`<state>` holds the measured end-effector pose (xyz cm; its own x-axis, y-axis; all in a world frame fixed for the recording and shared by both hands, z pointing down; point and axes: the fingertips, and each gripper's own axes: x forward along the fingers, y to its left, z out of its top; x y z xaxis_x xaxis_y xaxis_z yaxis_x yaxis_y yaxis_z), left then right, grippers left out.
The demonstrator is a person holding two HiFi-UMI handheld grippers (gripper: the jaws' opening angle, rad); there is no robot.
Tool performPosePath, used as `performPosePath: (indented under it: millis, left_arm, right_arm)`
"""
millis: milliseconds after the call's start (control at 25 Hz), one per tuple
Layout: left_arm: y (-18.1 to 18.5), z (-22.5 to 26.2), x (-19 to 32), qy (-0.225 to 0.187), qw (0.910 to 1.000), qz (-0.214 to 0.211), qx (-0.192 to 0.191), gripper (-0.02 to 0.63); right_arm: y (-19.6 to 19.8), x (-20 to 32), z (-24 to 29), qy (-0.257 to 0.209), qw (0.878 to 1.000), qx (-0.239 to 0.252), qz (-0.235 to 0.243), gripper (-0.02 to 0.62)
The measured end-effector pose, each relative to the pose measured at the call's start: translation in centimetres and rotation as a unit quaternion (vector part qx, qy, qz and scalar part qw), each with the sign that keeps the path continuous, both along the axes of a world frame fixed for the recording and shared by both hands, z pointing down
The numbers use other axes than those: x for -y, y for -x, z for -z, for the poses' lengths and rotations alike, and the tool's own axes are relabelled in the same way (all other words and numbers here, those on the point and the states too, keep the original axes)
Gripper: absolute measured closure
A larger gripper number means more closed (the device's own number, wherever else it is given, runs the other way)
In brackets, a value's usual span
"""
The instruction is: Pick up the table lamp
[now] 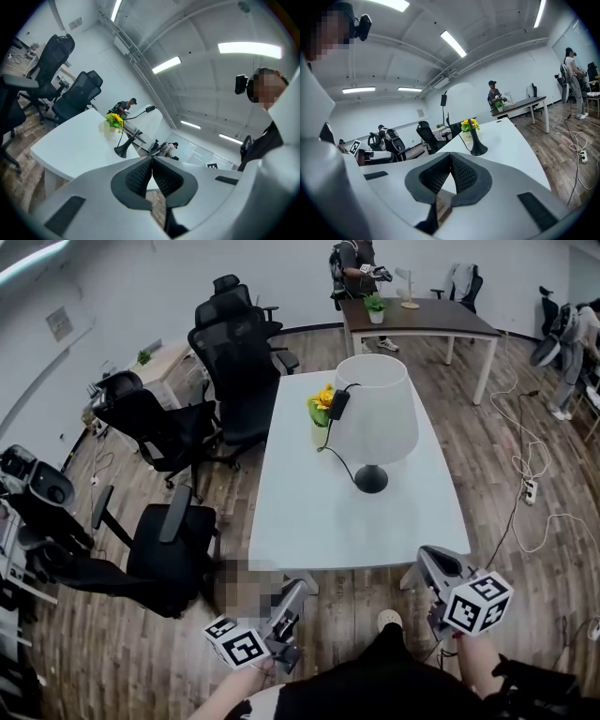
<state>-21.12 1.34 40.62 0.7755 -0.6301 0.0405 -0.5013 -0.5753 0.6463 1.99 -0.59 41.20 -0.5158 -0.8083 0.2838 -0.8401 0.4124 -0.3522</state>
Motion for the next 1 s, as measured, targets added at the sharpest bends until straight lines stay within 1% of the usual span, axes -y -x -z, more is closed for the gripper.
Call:
performPosePath:
  millis: [160, 240, 320, 520, 600, 760, 800, 880, 1000]
  left_arm:
    - [-2.2, 0.1, 3.6, 0.003, 0.9999, 0.011, -0.003, 0.591]
    - [-3.6, 0.3, 5.6, 0.003, 0.9998, 0.015, -0.011, 0.591]
    - [-5.0, 0.3, 7.6, 0.005, 0.9997, 0.017, -0.019, 0.591]
    - [-8.8, -0.5, 12.3, 0.017, 0.9994, 0.027, -0.016, 0.589]
    - [-10.3, -0.6, 13.7, 0.022, 0.9991, 0.024, -0.028, 0.589]
    - [-12.2, -0.7, 16.3, 0.031, 0.9959, 0.026, -0.081, 0.586]
    - [-12.6, -0.7, 16.9, 0.034, 0.9942, 0.026, -0.098, 0.562]
    - [-13.5, -0.7, 17.8, 0.043, 0.9893, 0.027, -0.137, 0.467]
    - [-14.6, -0.2, 18.9, 0.047, 0.9806, 0.032, -0.188, 0.423]
  right_arm:
    - [-2.0, 3.6, -0.5, 0.008, 1.0, 0.002, 0.016, 0.58]
    - [-3.2, 5.5, -0.8, 0.013, 1.0, 0.006, 0.019, 0.58]
    - [-4.5, 7.3, -0.8, 0.015, 1.0, 0.008, 0.019, 0.58]
    - [-8.4, 11.4, -0.6, 0.009, 1.0, 0.005, 0.019, 0.58]
    - [-10.0, 12.5, -0.7, 0.012, 1.0, 0.003, 0.019, 0.58]
    - [-12.7, 14.5, -1.8, 0.025, 1.0, 0.0, 0.013, 0.58]
    - [-13.2, 15.0, -2.1, 0.028, 1.0, 0.0, 0.012, 0.58]
    - [-14.0, 15.9, -2.4, 0.031, 0.999, -0.002, 0.016, 0.58]
    - [-14.9, 17.0, -2.5, 0.031, 0.999, -0.005, 0.027, 0.58]
